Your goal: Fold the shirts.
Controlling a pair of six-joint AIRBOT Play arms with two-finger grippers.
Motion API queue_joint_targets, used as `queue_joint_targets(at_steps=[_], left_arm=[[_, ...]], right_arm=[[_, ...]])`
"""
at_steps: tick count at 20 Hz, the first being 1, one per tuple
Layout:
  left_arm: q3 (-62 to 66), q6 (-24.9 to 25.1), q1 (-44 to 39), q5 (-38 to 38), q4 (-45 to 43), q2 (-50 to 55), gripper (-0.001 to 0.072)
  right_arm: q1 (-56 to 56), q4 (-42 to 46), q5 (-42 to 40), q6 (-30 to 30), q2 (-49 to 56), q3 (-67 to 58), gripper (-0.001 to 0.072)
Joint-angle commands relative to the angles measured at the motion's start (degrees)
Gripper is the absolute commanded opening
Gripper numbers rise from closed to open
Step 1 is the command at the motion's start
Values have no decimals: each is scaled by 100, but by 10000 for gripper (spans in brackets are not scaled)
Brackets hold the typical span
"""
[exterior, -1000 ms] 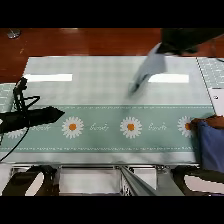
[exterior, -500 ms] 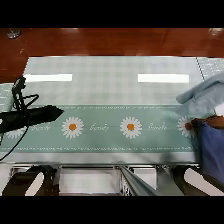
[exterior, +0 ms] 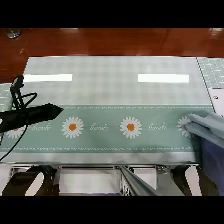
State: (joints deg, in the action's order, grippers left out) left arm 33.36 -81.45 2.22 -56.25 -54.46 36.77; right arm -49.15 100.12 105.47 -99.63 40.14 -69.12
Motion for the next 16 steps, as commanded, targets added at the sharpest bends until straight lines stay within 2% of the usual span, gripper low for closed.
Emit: queue_joint_targets(at_steps=[1,2,4,6,7,9,10,11,12,14,16], left_arm=[[0,2,-2,138,-4,4,27],[0,2,-4,177,-2,7,27],[11,2,-2,280,0,57,27],[227,2,2,330,0,254,26],[468,0,2,315,0,402,26],[1257,0,2,243,0,787,26],[1788,0,-13,160,2,1014,25],[2330,2,-59,46,0,1246,25],[2935,2,-157,-96,-2,1499,25],[3950,2,-433,-361,-70,1982,24],[4516,0,-723,-542,-658,2321,25]], right_arm=[[-682,855,-286,-33,-455,776,387],[-745,654,-385,-11,-393,776,639],[-741,-28,-726,122,-212,774,627],[-741,-1241,-1207,35,37,706,617],[-734,-2140,-1541,-83,188,658,586],[-356,-4037,-2343,-35,496,623,309],[94,-4793,-2817,186,647,621,190],[708,-5348,-3283,533,787,621,35],[1528,-5604,-3825,839,935,621,17],[3318,-5296,-4693,1054,1327,621,16],[4975,-4081,-5174,1071,1906,621,17]])
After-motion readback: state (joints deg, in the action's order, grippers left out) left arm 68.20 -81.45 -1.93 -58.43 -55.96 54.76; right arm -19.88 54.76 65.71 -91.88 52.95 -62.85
